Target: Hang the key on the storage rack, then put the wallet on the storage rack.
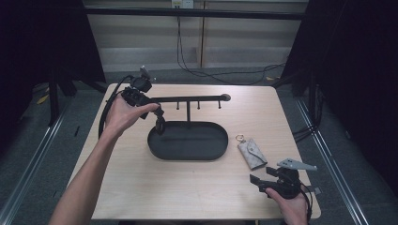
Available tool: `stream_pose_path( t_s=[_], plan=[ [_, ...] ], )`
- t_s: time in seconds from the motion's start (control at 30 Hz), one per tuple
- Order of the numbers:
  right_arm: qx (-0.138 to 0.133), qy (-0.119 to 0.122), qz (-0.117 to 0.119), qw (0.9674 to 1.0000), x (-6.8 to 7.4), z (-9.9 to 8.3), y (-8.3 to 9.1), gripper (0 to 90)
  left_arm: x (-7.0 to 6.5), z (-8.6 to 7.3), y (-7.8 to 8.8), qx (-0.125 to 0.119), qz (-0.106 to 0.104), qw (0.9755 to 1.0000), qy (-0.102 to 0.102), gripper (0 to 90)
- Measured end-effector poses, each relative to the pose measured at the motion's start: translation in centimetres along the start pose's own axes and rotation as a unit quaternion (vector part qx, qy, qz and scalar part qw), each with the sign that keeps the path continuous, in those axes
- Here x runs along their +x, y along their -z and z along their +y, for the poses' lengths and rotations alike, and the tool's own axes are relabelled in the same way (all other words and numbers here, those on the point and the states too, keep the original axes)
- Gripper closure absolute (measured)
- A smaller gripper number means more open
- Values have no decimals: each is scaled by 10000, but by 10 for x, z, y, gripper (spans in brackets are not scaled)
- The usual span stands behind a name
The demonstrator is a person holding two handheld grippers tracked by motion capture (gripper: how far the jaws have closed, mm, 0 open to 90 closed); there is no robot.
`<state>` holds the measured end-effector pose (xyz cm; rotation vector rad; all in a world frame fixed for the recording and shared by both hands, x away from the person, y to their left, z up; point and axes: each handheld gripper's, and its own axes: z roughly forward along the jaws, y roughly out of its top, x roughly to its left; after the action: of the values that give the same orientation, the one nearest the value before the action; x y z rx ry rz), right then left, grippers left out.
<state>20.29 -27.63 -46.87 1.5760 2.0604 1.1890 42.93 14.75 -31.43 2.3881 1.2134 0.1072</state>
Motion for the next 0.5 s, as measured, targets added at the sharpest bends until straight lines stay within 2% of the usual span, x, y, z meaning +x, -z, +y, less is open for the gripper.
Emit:
stream_pose_path(
  t_s=[0.13, 0.17, 0.23, 0.3, 0.43, 0.5],
  plan=[
    [35, 12, -9, 10000, 0, 0, -1, 199, 3, -10, 10, -226, 1, 9997, -3, 231],
    [34, 8, -6, 10000, 0, 0, -1, 199, 5, -13, 12, -265, -33, 9996, -73, 216],
    [26, 16, -16, 10000, 1, 1, -1, 199, 8, -17, 14, -355, -124, 9993, -6, 186],
    [29, 11, -24, 10000, 0, 1, -1, 199, 11, -22, 15, -420, -92, 9991, 28, 187],
    [33, 1, -30, 10000, 0, 1, -1, 199, 12, -35, 17, -603, -138, 9980, -117, 188],
    [23, -7, -20, 10000, 0, 1, -1, 198, 13, -41, 18, -642, -60, 9979, -106, 181]
  ],
)
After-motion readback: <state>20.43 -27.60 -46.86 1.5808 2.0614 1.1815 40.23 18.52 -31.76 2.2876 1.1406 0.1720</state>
